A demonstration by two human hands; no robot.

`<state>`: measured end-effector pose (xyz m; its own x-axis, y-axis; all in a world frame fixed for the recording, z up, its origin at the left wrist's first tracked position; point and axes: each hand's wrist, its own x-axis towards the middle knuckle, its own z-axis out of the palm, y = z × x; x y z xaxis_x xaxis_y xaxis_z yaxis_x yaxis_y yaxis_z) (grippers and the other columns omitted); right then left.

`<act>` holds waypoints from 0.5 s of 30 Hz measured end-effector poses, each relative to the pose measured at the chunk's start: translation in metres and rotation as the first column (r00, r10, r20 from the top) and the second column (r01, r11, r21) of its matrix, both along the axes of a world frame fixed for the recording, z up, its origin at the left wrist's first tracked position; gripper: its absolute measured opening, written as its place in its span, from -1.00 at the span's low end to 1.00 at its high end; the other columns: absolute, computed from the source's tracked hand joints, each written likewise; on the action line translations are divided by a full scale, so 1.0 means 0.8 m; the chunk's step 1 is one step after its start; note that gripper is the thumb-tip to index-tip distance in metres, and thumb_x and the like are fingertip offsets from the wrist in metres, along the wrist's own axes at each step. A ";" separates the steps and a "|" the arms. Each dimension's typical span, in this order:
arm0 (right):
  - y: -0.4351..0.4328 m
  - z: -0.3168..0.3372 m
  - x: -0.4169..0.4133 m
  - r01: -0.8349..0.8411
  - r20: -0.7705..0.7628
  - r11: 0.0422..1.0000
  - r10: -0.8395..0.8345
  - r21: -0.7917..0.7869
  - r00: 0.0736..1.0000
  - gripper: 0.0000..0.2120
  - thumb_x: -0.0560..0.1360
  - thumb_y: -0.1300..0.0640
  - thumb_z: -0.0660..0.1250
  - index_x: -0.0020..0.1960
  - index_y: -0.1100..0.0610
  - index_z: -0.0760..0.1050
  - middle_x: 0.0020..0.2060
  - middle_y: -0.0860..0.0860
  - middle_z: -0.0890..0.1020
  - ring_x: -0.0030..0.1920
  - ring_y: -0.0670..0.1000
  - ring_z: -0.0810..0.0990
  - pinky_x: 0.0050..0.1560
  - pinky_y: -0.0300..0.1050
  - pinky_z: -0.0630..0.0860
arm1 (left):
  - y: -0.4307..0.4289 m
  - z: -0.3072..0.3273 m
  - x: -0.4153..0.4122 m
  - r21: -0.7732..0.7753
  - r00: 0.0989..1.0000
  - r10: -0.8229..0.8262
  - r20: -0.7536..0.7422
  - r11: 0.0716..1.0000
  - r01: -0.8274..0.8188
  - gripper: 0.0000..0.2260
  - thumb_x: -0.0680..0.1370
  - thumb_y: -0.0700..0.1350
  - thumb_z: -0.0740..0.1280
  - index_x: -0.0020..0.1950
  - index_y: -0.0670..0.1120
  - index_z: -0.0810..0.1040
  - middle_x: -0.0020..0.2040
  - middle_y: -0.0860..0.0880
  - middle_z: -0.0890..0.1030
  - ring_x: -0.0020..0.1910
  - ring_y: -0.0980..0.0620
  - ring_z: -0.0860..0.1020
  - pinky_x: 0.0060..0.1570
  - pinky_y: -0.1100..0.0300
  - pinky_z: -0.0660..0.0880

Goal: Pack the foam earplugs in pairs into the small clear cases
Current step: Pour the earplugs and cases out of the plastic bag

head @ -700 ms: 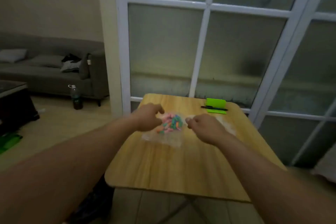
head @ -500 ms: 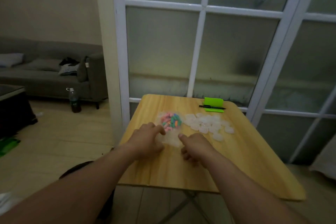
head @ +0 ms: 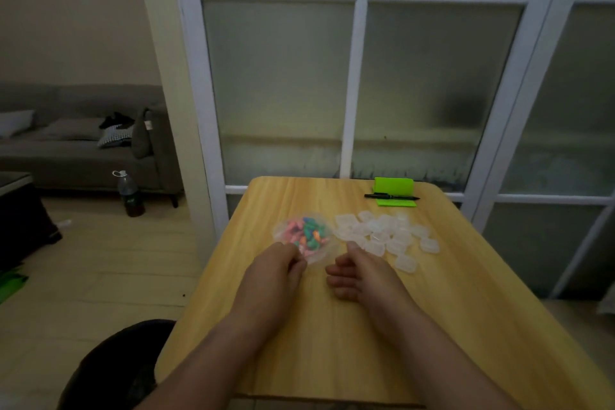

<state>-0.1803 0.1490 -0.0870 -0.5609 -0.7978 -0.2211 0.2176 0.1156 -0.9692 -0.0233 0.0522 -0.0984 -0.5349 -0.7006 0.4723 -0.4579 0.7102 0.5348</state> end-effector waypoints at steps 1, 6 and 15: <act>0.000 -0.002 -0.001 -0.037 -0.013 0.999 0.037 -0.005 0.999 -0.65 0.72 -0.04 0.25 0.10 0.25 0.60 -0.06 0.19 0.78 -0.16 0.05 0.73 -0.20 -0.08 0.62 | 0.000 0.002 -0.010 0.031 0.999 0.019 -0.034 0.999 -0.018 -0.84 0.61 -0.08 0.41 -0.16 0.03 0.53 -0.20 0.12 0.55 -0.19 0.18 0.49 -0.16 0.16 0.41; -0.011 -0.007 0.006 -0.069 -0.116 0.997 0.065 -0.036 0.991 -0.73 0.67 0.04 0.36 0.12 0.26 0.62 -0.04 0.17 0.77 -0.01 0.19 0.77 -0.07 0.05 0.69 | 0.006 0.011 -0.045 0.102 0.999 0.009 -0.031 0.995 -0.006 -0.83 0.60 -0.11 0.40 -0.18 0.02 0.51 -0.20 0.07 0.63 -0.19 0.12 0.58 -0.11 -0.01 0.57; -0.015 -0.010 0.013 -0.037 -0.117 0.998 0.032 -0.047 0.993 -0.81 0.67 0.20 0.34 0.00 0.30 0.65 -0.17 0.23 0.74 -0.22 0.06 0.70 -0.16 0.01 0.67 | 0.010 0.013 -0.021 0.191 1.000 -0.010 0.020 0.981 0.006 -0.83 0.62 -0.07 0.39 -0.18 0.05 0.57 -0.30 0.08 0.63 -0.27 0.13 0.59 -0.17 0.11 0.53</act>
<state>-0.1697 0.1367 -0.0948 -0.5525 -0.8253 -0.1165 0.1003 0.0730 -0.9923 -0.0399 0.0600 -0.0883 -0.5486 -0.7729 0.3188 -0.4652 0.5991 0.6516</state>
